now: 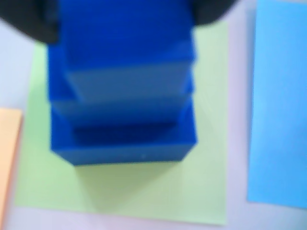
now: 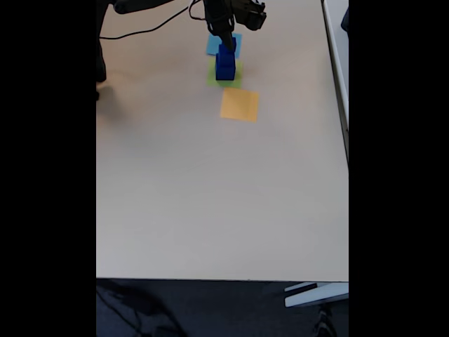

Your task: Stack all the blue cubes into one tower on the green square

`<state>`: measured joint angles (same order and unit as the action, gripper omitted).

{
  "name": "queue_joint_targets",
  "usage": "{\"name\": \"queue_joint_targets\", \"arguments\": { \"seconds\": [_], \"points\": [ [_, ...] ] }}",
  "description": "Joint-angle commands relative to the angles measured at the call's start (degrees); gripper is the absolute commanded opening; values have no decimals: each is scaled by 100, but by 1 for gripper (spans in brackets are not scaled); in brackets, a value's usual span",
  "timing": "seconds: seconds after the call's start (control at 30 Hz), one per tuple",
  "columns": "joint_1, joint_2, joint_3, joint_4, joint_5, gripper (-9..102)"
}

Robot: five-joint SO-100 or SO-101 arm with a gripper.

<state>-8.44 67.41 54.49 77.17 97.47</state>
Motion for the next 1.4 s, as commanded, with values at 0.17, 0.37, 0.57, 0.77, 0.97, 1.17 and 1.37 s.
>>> {"name": "queue_joint_targets", "arguments": {
  "seconds": [0.17,0.37,0.57,0.77,0.97,1.17,1.37],
  "points": [
    [35,264,-396,35,-35,3],
    [18,316,-387,79,-26,3],
    [0,378,-343,132,9,3],
    [9,422,-299,141,0,3],
    [9,439,-255,141,18,3],
    [9,439,-237,132,18,4],
    [0,439,-220,141,44,8]
  ]
}}
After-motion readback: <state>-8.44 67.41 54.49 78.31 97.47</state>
